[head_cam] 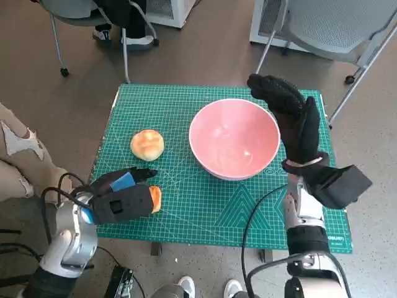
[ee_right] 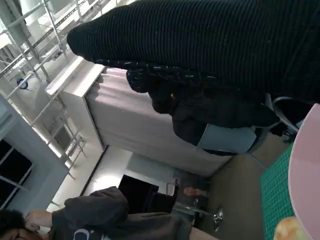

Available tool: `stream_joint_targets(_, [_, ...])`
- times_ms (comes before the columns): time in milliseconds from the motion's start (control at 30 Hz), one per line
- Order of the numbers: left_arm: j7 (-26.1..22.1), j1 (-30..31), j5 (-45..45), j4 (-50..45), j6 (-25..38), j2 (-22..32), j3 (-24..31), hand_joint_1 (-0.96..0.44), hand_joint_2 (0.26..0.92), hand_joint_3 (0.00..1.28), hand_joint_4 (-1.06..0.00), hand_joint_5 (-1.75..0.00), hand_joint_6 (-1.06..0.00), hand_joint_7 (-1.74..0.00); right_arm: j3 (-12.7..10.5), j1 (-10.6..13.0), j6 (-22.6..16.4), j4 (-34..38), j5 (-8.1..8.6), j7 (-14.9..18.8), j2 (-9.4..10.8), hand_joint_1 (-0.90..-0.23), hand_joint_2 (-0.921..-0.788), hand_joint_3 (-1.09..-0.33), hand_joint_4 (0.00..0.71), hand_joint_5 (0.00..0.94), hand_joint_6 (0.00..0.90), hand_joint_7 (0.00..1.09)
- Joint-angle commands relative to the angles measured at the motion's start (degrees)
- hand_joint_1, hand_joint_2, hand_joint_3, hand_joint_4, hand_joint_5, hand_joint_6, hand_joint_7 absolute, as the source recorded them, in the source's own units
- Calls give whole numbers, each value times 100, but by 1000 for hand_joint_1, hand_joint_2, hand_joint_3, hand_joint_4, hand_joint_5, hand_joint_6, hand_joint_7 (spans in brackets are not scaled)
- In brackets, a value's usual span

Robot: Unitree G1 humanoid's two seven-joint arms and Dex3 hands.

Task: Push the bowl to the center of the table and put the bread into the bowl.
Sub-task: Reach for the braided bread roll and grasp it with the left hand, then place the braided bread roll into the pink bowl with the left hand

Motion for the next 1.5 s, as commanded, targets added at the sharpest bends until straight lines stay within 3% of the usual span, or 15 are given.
stream_joint_targets(33, [-4,18,-13,286,72,-37,-154,-391,699,0,-235,-1,-421,-1,4,119,93,33,50,71,41,-652,-921,-782,186,4,137,241])
stream_joint_targets(233, [145,-35,-5,558,60,-94,-250,-259,687,0,-243,-6,-440,-11,6,129,83,39,58,94,40,-652,-921,-782,187,4,134,251])
stream_joint_targets(300, [215,-53,1,645,47,-107,-273,-201,685,1,-294,-31,-470,-26,2,132,86,33,65,103,41,-652,-921,-782,187,3,133,254])
stream_joint_targets(333, [245,-54,3,671,43,-107,-281,-156,691,5,-413,-130,-526,-57,2,137,89,23,67,105,43,-652,-921,-782,187,3,132,256])
stream_joint_targets(367, [301,-55,19,710,36,-108,-290,-140,693,8,-437,-201,-545,-70,0,143,90,17,72,107,45,-652,-921,-782,187,3,132,257])
stream_joint_targets(400, [364,-41,37,713,31,-106,-290,57,673,179,-572,-547,-635,-155,-3,148,95,14,82,111,46,-652,-921,-782,187,3,131,258])
stream_joint_targets(433, [407,-32,46,710,28,-103,-290,37,620,365,-634,-788,-674,-527,-6,150,98,12,89,114,47,-652,-921,-783,187,3,130,260])
stream_joint_targets(533, [523,41,49,583,20,-89,-263,12,509,671,-708,-1106,-719,-1008,-7,155,112,5,114,122,45,-651,-921,-783,187,3,127,265])
stream_joint_targets(633, [689,286,39,139,-56,-49,-157,5,474,767,-757,-1266,-733,-1073,-2,170,130,-31,143,131,38,-646,-921,-786,186,2,123,271])
stream_joint_targets(800, [857,589,-81,-338,-317,22,23,2,502,737,-758,-1312,-742,-1084,3,185,148,-82,140,113,43,-637,-921,-791,186,2,117,280])
stream_joint_targets(1100, [822,861,-388,-815,-686,100,330,1,629,521,-744,-1271,-760,-999,9,153,108,7,84,56,83,-635,-921,-792,187,2,108,297])
stream_joint_targets(1500, [616,955,-718,-1165,-906,179,565,0,659,464,-758,-1211,-749,-1031,-11,120,113,109,123,102,112,-635,-921,-791,187,2,100,314])
